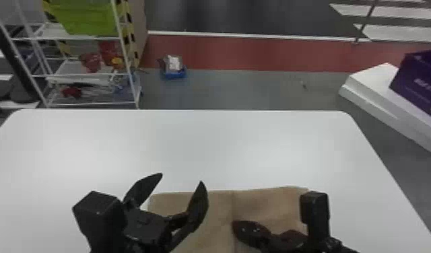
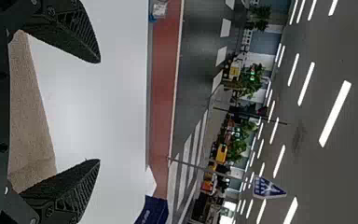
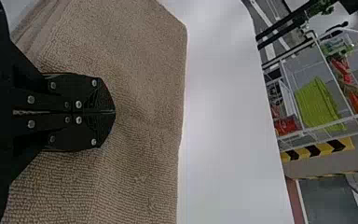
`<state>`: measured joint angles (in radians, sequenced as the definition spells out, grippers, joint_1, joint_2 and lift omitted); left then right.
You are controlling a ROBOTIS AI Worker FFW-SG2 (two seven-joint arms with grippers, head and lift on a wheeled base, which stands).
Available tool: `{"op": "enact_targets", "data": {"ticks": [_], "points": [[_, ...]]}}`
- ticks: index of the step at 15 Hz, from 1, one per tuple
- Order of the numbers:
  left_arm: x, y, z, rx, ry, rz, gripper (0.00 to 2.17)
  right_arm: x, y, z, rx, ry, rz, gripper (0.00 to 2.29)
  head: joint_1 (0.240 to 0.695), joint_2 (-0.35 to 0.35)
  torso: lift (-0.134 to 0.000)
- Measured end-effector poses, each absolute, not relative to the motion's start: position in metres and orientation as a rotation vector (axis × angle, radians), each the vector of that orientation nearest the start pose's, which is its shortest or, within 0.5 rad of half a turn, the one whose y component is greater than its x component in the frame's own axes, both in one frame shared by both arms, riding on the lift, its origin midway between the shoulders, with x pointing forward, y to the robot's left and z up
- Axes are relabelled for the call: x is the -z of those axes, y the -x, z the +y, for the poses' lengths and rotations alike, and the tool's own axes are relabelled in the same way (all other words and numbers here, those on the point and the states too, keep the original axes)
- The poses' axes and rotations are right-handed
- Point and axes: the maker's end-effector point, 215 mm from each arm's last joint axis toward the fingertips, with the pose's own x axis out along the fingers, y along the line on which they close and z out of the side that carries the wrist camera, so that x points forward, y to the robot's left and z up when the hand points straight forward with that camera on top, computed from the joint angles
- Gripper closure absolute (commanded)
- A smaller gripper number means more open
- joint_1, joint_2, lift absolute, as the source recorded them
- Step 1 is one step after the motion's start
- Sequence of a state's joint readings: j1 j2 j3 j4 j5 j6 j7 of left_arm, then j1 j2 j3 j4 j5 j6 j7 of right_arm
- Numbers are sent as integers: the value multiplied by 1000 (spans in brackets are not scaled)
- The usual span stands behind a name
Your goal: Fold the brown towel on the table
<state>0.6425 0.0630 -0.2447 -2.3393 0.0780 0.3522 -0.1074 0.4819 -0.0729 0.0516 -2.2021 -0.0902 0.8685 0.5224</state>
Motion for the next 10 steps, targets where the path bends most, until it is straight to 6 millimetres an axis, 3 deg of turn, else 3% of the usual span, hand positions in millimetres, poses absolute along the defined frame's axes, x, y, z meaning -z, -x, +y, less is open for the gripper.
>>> {"op": "enact_targets", "data": {"ticks": [2, 5, 7, 10], "points": [[333, -378, 75, 366, 159, 233, 144, 448, -345, -88, -615, -206, 680, 1895, 695, -21, -124], [329, -375, 75, 366, 170, 228, 147, 405, -339, -111, -610, -238, 602, 1865, 695, -49, -124], [325, -370, 70, 375, 179, 228, 140, 372, -337, -138, -639, -235, 538, 1345, 695, -90, -124], [324, -362, 67, 373, 183, 237, 147, 334, -336, -184, -684, -168, 448, 832, 695, -181, -124]]}}
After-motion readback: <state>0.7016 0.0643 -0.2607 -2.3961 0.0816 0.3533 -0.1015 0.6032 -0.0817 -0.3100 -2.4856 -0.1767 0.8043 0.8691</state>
